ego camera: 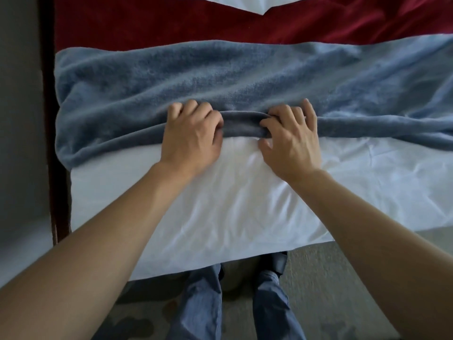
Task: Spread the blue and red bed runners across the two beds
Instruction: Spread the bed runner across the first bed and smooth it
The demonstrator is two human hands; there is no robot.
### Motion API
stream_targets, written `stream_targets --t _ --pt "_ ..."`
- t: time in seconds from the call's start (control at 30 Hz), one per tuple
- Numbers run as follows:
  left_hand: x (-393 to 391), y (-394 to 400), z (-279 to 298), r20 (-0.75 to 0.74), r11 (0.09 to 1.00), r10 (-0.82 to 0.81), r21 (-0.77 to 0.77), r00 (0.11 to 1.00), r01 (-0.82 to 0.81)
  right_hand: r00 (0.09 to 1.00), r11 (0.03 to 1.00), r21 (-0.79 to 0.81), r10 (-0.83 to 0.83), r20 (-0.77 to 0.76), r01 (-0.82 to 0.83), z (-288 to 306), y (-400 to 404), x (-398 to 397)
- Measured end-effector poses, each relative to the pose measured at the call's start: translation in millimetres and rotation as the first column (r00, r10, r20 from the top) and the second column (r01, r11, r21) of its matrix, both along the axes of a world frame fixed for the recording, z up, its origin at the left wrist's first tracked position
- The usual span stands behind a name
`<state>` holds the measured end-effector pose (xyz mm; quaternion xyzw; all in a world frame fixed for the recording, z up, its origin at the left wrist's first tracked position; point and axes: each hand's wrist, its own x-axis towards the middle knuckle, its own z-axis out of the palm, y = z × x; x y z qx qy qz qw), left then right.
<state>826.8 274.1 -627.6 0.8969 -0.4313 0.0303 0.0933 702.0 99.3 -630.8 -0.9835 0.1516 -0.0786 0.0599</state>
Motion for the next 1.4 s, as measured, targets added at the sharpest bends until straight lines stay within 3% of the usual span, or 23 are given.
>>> stream_targets --t 0.1,0.2,0.43,0.67,0.77,1.0,1.1,1.17,1.27,1.4 --pt "-7 3 -4 0.02 0.997 -0.049 0.059 0.999 0.047 0.999 1.0 -0.012 -0.021 0.032 0.021 -1 -3 5" --pt "-3 1 0 0.043 1.0 -0.01 -0.018 0.999 0.01 0.998 1.0 -0.008 -0.024 0.052 0.024 2 -6 8" --pt "-16 15 16 -0.057 0.99 0.004 -0.139 0.998 -0.012 0.996 1.0 0.008 0.001 0.088 -0.001 14 0 -12" --pt "-16 16 3 -0.061 0.994 0.005 -0.106 0.998 -0.011 0.995 0.997 0.059 -0.053 0.082 0.048 10 -2 -15" --pt "-4 6 3 0.003 0.994 0.001 -0.11 1.0 -0.001 0.997 0.998 0.042 -0.053 0.064 0.05 11 -8 -2" --pt "23 -13 2 -0.001 0.998 0.054 -0.02 0.999 -0.054 0.983 0.999 0.011 0.052 -0.175 -0.051 9 -18 4" --pt "11 -17 1 0.025 0.991 -0.124 -0.05 0.992 0.125 0.986 0.997 -0.023 0.069 -0.15 -0.073 4 -23 6" --pt "-1 -18 -2 -0.02 0.982 -0.19 0.015 0.982 0.191 0.992 0.996 -0.047 0.069 -0.106 -0.074 3 -26 11" --pt "-6 -25 -8 -0.024 0.985 -0.128 0.118 0.991 0.13 0.992 0.994 -0.046 0.096 -0.082 -0.1 3 -34 18" --pt "5 -41 -2 -0.018 0.993 -0.106 0.058 0.994 0.107 0.986 0.988 0.076 0.138 -0.097 -0.131 9 -47 31"
